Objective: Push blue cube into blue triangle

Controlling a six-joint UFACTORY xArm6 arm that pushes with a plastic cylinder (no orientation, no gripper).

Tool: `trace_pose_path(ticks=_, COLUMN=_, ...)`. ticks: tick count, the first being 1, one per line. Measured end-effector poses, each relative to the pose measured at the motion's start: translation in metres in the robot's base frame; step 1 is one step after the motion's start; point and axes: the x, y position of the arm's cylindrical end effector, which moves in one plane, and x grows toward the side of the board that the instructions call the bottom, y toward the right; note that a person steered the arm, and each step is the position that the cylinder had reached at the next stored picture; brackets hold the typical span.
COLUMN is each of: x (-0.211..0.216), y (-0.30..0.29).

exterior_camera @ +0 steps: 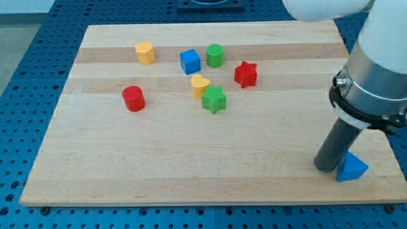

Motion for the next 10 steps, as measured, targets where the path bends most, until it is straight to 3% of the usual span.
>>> trace_pose_path(ticks=1, x=0.000, y=-0.009)
trace_pose_path(ticks=5, x=0.035, y=-0.188)
trace_pose_path(ticks=6, x=0.009, y=-0.243)
trace_pose_path(ticks=10, x=-0.122, y=-0.304)
